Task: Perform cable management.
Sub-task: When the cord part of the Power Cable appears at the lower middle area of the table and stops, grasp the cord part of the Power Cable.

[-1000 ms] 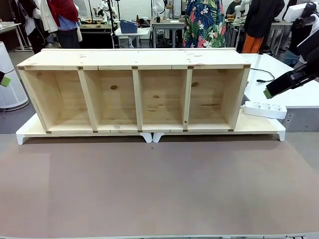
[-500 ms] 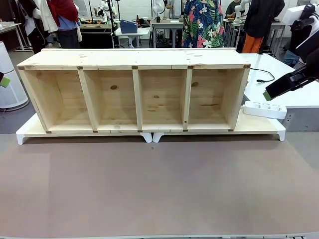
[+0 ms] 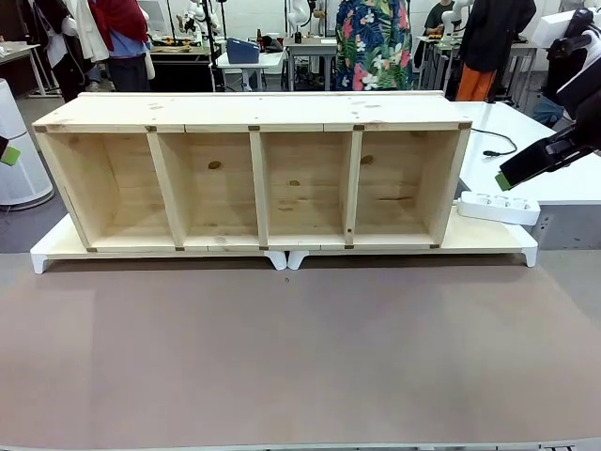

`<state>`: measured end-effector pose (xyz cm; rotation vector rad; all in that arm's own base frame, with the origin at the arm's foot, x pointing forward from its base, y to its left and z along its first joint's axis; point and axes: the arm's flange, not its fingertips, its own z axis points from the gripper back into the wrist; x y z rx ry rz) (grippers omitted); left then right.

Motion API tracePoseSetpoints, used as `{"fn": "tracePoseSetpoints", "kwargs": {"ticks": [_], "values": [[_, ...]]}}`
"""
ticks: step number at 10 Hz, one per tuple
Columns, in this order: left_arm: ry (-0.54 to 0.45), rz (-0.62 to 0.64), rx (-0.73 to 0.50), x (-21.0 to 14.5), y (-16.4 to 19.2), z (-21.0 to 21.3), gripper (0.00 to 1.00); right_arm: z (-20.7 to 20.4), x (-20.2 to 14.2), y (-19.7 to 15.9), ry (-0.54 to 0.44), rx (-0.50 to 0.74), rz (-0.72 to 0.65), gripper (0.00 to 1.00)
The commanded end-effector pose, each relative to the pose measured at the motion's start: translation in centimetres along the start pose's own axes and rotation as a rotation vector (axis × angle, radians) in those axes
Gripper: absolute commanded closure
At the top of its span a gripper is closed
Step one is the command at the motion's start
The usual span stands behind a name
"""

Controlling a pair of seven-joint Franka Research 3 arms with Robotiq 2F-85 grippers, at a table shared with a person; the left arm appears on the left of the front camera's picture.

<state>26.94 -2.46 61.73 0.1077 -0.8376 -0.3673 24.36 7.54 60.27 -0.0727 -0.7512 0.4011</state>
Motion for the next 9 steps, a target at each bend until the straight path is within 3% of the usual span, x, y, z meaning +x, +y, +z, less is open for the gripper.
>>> {"fn": "tracePoseSetpoints", "kwargs": {"ticks": [1,9], "values": [[-0.004,-0.003,0.009,0.2,-0.06,-0.24,0.0,0.04,0.08,-0.14,-0.008,-0.003,-0.002,0.0],[-0.004,-0.003,0.009,0.2,-0.06,-0.24,0.0,0.04,0.08,-0.14,-0.008,-0.003,-0.002,0.0]]}}
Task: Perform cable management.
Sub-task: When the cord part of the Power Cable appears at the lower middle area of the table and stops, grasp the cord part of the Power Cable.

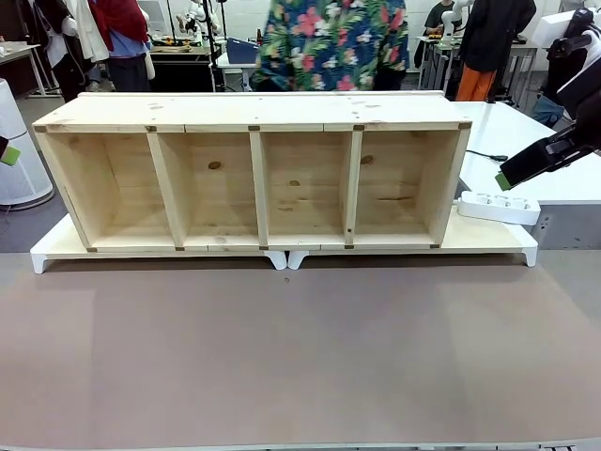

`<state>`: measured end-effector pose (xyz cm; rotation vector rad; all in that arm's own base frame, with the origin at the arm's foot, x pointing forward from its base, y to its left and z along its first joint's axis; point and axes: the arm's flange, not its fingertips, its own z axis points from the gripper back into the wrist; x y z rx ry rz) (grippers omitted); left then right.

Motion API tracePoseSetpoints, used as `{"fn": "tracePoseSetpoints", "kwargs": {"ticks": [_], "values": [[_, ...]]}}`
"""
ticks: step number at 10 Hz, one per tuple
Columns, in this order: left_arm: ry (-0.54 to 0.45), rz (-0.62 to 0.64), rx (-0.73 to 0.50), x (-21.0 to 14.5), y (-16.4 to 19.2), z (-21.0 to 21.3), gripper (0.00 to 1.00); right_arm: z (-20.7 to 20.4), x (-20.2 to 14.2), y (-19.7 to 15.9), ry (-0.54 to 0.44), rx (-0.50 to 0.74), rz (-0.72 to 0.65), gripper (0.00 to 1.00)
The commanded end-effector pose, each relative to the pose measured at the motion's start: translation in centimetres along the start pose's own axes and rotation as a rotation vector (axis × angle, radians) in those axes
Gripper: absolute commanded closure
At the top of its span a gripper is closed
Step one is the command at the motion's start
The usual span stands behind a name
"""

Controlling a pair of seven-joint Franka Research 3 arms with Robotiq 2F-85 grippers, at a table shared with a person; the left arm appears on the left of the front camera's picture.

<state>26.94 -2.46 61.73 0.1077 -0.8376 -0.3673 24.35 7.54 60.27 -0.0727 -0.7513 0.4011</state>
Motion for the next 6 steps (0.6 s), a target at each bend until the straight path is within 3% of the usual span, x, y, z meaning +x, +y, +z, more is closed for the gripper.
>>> {"fn": "tracePoseSetpoints", "kwargs": {"ticks": [1,6], "values": [[-0.005,-0.003,0.009,0.2,-0.06,-0.23,0.0,0.04,0.08,-0.14,-0.008,-0.003,-0.002,0.0],[-0.005,-0.003,0.009,0.2,-0.06,-0.23,0.0,0.04,0.08,-0.14,-0.008,-0.003,-0.002,0.0]]}}
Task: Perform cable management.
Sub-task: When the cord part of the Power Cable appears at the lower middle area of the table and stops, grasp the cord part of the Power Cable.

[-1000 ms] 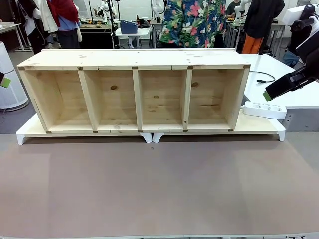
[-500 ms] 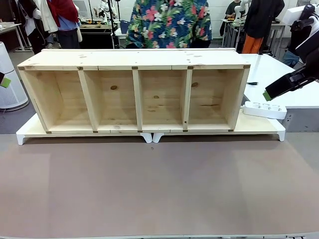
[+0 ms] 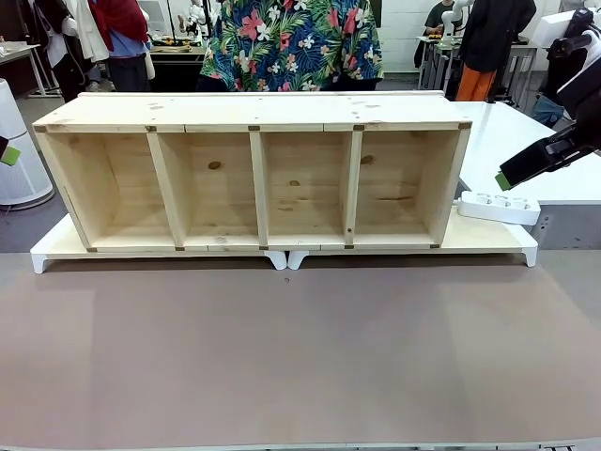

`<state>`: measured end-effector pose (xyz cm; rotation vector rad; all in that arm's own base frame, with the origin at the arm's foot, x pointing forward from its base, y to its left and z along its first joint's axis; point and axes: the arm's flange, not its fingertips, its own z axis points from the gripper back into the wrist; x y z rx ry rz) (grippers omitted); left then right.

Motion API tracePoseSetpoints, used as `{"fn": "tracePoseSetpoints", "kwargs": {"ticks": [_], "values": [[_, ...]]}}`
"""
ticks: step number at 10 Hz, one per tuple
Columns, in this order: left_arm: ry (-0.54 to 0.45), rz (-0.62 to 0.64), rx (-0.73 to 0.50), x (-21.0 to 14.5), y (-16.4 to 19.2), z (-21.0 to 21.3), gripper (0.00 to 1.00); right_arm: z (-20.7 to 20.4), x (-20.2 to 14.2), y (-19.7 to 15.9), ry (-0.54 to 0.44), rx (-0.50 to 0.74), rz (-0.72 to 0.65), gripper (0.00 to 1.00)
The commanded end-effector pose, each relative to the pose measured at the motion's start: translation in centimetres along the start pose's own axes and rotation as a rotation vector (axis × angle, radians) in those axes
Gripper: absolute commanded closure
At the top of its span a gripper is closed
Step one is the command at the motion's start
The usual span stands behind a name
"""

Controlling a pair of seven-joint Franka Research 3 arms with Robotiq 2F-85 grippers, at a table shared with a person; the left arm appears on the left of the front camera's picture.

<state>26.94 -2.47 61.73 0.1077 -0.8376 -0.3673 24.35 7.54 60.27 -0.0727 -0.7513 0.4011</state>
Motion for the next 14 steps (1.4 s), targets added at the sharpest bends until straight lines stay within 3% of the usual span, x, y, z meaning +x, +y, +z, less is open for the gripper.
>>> {"fn": "tracePoseSetpoints", "kwargs": {"ticks": [1,14], "values": [[-0.004,-0.003,0.009,0.2,-0.06,-0.23,0.0,0.04,0.08,-0.14,-0.008,-0.003,-0.002,0.0],[-0.004,-0.003,0.009,0.2,-0.06,-0.23,0.0,0.04,0.08,-0.14,-0.008,-0.003,-0.002,0.0]]}}
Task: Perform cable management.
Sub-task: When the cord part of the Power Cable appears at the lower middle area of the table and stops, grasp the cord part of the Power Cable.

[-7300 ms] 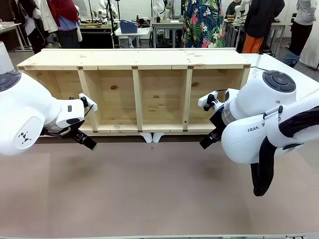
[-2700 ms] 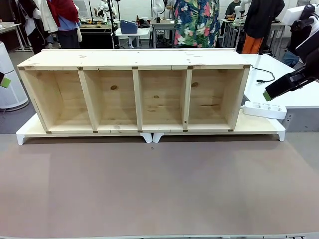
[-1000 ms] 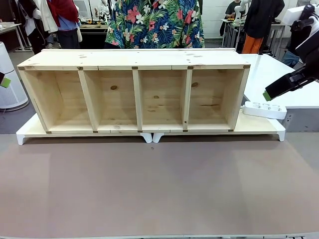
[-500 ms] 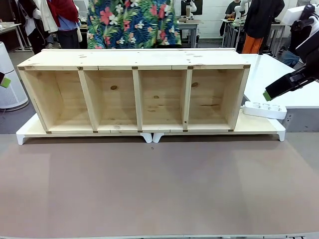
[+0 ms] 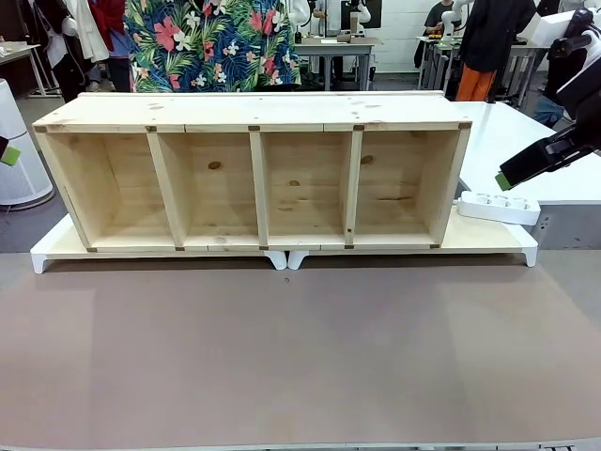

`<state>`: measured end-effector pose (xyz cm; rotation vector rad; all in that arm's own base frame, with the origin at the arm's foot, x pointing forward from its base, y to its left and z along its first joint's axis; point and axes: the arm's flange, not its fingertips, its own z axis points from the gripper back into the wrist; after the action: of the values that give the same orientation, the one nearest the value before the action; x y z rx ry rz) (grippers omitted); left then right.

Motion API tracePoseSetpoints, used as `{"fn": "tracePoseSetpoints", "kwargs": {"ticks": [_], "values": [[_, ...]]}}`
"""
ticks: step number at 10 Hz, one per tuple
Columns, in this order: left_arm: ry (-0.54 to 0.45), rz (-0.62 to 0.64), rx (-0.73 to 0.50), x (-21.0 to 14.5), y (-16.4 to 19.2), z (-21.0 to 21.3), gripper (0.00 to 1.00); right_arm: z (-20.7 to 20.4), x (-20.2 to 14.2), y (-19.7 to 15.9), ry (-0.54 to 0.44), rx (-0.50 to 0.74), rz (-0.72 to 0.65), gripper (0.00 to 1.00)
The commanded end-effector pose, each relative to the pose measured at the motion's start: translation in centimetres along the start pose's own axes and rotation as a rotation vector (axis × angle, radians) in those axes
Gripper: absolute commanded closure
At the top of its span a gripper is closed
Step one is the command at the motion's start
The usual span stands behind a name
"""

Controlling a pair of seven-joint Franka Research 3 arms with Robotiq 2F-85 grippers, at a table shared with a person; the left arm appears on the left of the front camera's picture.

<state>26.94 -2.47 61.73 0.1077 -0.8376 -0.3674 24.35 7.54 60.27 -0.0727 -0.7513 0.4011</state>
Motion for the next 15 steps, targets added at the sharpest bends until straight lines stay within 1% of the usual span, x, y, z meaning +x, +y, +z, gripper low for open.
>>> {"fn": "tracePoseSetpoints", "kwargs": {"ticks": [1,15], "values": [[-0.004,-0.003,0.009,0.2,-0.06,-0.23,0.0,0.04,0.08,-0.14,-0.008,-0.003,-0.002,0.0],[-0.004,-0.003,0.009,0.2,-0.06,-0.23,0.0,0.04,0.08,-0.14,-0.008,-0.003,-0.002,0.0]]}}
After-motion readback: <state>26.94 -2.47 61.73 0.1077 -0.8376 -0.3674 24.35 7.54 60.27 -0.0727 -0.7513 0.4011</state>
